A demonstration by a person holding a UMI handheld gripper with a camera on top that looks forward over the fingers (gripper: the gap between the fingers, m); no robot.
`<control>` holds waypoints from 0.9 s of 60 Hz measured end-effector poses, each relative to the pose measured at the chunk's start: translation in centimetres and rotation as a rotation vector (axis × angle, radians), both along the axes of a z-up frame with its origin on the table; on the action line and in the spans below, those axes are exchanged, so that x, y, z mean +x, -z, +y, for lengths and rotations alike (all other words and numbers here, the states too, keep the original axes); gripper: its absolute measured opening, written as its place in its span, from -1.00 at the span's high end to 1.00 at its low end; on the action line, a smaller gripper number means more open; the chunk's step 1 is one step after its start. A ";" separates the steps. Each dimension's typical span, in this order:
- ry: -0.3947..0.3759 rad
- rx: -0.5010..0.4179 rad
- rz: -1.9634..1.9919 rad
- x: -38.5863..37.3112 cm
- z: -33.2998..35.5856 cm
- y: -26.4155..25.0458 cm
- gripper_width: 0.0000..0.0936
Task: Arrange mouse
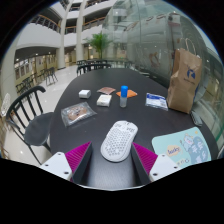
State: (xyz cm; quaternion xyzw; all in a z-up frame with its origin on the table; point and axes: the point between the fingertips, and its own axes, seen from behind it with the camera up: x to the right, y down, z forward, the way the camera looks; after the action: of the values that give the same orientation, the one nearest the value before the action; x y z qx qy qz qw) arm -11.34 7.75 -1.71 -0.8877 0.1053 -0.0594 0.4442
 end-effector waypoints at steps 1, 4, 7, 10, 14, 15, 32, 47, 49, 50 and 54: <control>-0.002 -0.001 0.001 0.1 0.3 0.0 -0.77; -0.002 -0.008 0.012 0.4 1.1 0.0 -0.78; 0.004 -0.020 0.011 0.9 1.7 0.0 -0.77; 0.005 -0.021 0.008 1.3 2.7 0.1 -0.74; 0.002 -0.022 0.007 1.6 3.7 0.1 -0.59; 0.003 -0.023 0.006 1.7 3.9 0.2 -0.53; -0.057 -0.011 0.024 1.5 4.8 -0.2 0.11; 0.053 0.090 -0.090 10.1 -5.4 -8.8 0.12; 0.073 0.084 -0.109 11.9 -7.3 -9.0 0.12; 0.083 0.079 -0.116 12.7 -8.2 -9.0 0.12; 0.136 0.065 -0.102 16.1 -10.8 -8.3 0.12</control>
State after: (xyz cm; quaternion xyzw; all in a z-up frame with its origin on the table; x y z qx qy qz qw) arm 4.71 -3.08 6.63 -0.8594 0.1442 -0.1312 0.4726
